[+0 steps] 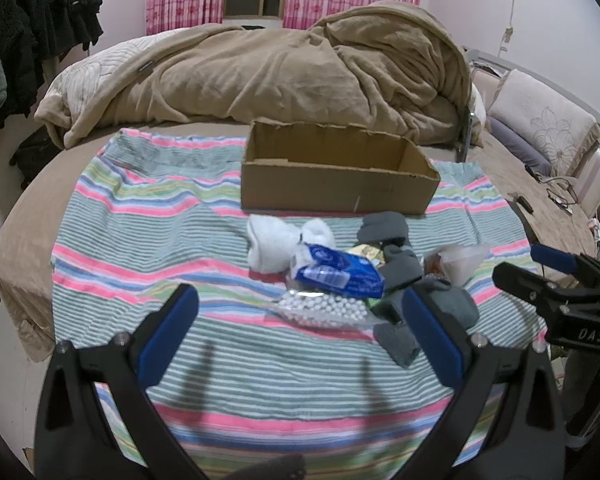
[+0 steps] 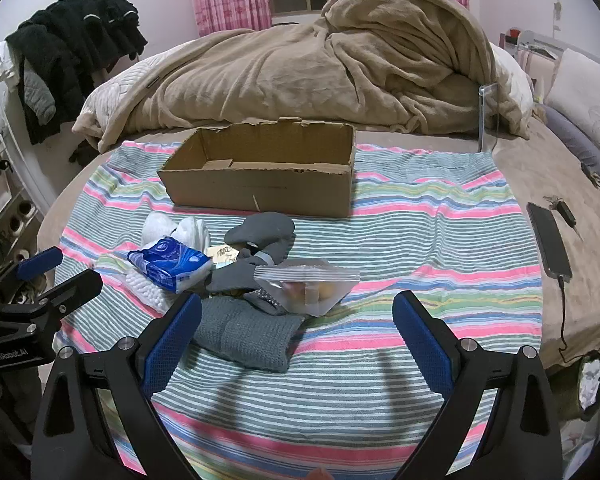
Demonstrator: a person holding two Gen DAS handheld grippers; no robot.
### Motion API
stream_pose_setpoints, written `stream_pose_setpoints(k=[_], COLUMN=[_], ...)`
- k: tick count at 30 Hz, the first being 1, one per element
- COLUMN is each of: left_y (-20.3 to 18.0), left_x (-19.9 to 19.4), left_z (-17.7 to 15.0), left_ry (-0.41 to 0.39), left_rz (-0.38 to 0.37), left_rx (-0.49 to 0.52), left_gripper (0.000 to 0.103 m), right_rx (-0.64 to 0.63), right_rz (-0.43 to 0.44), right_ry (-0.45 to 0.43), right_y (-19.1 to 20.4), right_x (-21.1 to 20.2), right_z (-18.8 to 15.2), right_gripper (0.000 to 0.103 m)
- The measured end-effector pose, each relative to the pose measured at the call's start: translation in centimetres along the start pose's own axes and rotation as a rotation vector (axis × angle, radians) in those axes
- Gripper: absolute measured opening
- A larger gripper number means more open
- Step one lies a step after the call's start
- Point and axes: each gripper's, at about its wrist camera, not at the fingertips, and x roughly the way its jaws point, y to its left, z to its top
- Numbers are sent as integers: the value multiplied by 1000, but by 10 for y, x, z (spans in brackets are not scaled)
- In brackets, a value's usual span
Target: Organize objects
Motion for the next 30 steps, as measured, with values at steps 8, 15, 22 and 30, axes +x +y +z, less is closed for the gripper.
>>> stream_pose_setpoints(k=[8,15,22,30], left_y=[0,1,0,0], left_x=[1,1,1,1], left_z=[0,-1,-2,-2], left_ry=[0,4,5,5], left_rz=[5,5,7,7], left_rx=[-3,0,-1,-1], left_gripper=[102,103,102,103], right_rx=[4,4,4,7], right_rz=[4,4,4,3], right_ry=[2,3,3,4], right_y=[0,0,-1,-1], right_x=[0,0,0,1], right_z=[-1,0,0,-2], right_gripper=[99,99,99,99])
